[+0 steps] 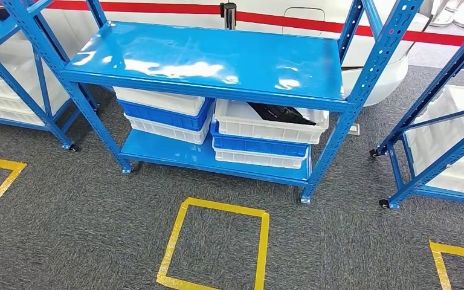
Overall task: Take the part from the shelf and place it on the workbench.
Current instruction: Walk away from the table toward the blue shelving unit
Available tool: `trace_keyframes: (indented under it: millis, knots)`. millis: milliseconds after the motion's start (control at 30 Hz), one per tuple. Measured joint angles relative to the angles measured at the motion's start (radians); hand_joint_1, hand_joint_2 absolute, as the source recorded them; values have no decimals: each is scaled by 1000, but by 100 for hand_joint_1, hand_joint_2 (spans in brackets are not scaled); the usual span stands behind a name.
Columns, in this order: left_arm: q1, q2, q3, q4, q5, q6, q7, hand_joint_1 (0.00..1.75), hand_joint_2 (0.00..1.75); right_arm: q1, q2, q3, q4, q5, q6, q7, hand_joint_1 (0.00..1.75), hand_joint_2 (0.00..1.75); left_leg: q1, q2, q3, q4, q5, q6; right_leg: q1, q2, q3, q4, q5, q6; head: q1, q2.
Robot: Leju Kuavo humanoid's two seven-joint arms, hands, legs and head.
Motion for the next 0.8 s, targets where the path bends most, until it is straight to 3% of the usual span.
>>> trace_keyframes:
  millis: [100,200,333,500,633,800]
  knots:
    - [0,-1,2,0,4,1,-4,0,175,0,0,1,0,4,0,0,0,175,-2,0,-1,0,0,-3,0,0,-1,0,1,-2,0,0]
    - [0,-1,7,0,7,1,-10,0,175,0,-1,2,0,14,0,0,0,175,-5,0,-1,1,-1,-3,-2,0,-1,0,2,-2,0,0]
    - [1,-2,13,0,16,5,-18,0,175,0,-3,3,0,20,1,1,0,0,-9,0,-2,2,-1,-3,-6,0,-1,0,2,-2,0,0]
    - [2,-4,24,0,20,55,-2,0,175,0,-4,3,0,20,14,-5,0,0,-11,0,-2,3,-1,-3,-8,0,-1,0,2,-2,0,0]
    - [4,-4,25,0,16,74,0,0,175,0,-6,4,0,26,10,-6,0,175,-11,0,-2,3,-1,-3,-9,0,-1,0,2,-2,0,0]
    - [9,-2,7,-2,20,103,-21,0,175,4,-10,10,-1,43,-18,7,0,175,-11,0,-2,3,-1,-3,-9,0,-1,0,2,-2,0,0]
